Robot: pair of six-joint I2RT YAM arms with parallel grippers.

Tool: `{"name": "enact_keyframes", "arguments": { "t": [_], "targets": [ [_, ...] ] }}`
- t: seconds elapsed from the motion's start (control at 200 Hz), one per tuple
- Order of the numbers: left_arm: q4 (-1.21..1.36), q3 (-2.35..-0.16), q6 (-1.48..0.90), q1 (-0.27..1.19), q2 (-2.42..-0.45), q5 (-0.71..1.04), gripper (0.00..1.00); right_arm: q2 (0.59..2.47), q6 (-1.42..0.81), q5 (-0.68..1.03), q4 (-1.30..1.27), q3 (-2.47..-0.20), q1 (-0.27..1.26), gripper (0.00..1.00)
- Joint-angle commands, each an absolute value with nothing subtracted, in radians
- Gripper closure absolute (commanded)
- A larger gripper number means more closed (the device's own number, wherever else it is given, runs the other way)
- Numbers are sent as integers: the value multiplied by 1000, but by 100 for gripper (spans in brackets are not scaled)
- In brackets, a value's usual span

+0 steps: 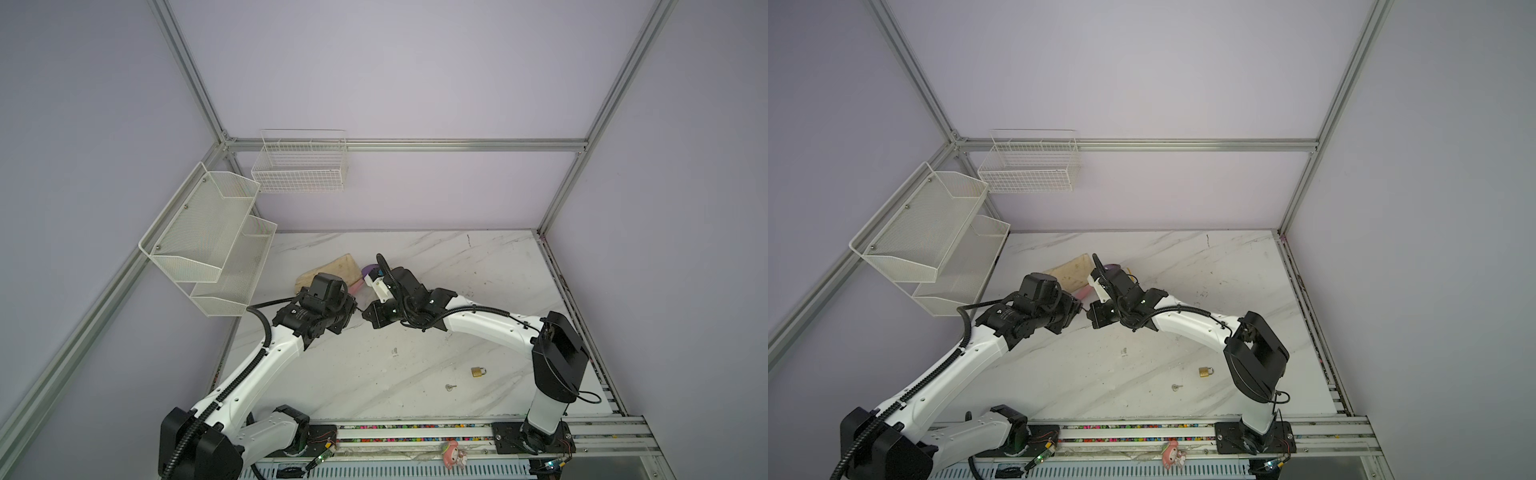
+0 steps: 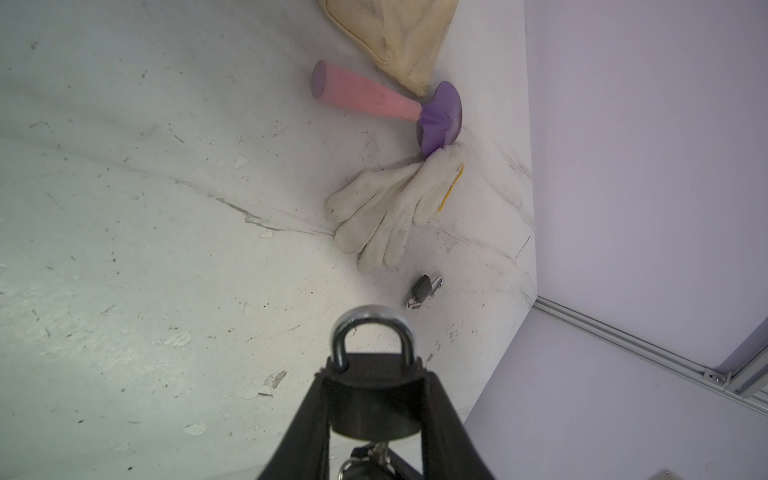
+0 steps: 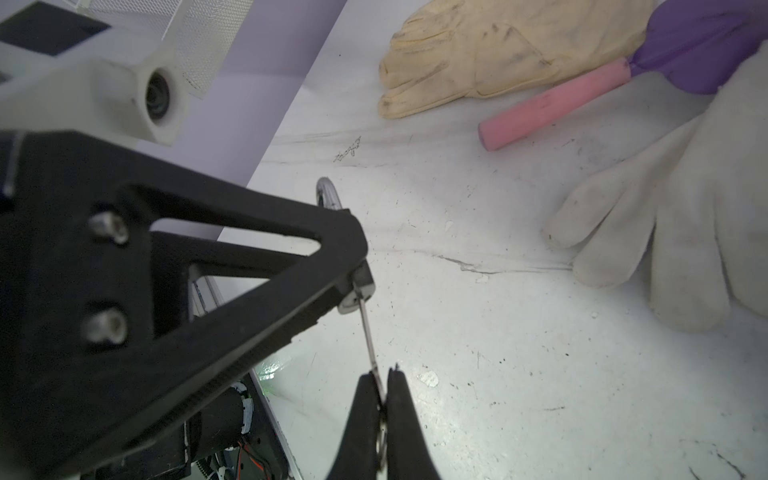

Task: Unlock with the key
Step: 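Hold the key in the padlock with the right gripper while the left holds the lock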

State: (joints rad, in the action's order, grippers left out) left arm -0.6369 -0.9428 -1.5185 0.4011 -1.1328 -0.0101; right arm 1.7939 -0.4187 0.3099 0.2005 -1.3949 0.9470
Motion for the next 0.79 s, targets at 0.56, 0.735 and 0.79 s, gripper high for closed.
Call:
{"name": "enact_keyframes", "arguments": {
  "t": [0.56,0.735,0.79],
  "targets": [
    [-592,-936,-1533,393,-1104,41,100,1820,-392,195,227,-1414,945,100],
    [-594,-955,-1526,399,-1110,51,100,1821,-372,118,247,-1423,957,100],
    [-605,-961,-1528,411,-1114,48,100,1824,-362,86,242,-1437,971,100]
  ]
}}
